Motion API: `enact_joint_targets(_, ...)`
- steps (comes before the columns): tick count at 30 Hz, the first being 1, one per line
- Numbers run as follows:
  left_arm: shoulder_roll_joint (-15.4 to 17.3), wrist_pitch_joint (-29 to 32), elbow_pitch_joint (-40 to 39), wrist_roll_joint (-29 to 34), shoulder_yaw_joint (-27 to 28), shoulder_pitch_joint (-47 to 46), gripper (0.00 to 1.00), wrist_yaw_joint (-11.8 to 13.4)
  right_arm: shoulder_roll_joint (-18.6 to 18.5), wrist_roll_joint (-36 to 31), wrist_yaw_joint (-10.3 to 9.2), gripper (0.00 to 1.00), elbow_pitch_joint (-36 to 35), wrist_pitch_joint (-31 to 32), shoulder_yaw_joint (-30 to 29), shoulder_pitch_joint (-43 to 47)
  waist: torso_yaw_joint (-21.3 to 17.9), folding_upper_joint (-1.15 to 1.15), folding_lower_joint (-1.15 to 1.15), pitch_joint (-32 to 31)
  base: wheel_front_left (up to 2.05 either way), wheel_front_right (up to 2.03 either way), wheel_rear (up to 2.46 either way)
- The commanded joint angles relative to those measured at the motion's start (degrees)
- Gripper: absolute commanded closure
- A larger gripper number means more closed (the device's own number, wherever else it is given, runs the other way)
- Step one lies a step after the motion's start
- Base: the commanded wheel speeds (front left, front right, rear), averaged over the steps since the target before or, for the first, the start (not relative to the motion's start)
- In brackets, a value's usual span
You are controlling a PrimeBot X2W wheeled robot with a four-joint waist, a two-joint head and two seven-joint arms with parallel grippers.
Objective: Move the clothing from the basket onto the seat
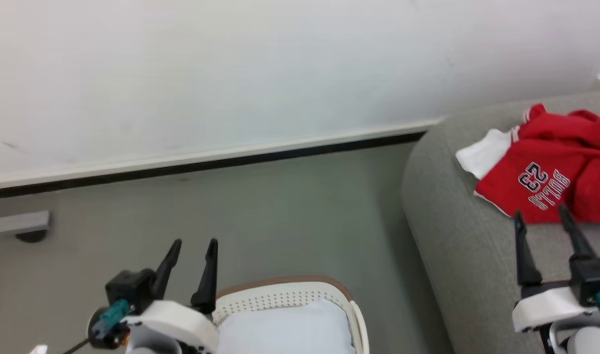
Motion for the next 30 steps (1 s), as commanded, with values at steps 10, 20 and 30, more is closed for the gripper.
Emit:
enact_joint_targets(10,-3.5,-0.4,0.3,4.5,7.5,7.6,0.0,-2.4,-0.1,3.1,-0.15,0.0,0.4,-0.2,4.1,8.0,6.5,0.0,0.02,-6.2,0.0,0.0,0.0)
enact_joint_targets(20,-7.2,-0.4,1.7,10.2,13.2,11.1,0.0,-6.8,-0.1,6.8,-0.15,0.0,0.8,-0.2,5.9,10.7,6.6,0.0,0.02,-7.3,0.0,0.0,0.0)
enact_joint_targets(30,-9.9,-0.4,3.7,14.0,17.0,11.8,0.0,-10.3,-0.1,7.4,-0.15,0.0,1.7,-0.2,6.9,11.6,5.3,0.0,0.02,-7.7,0.0,0.0,0.0)
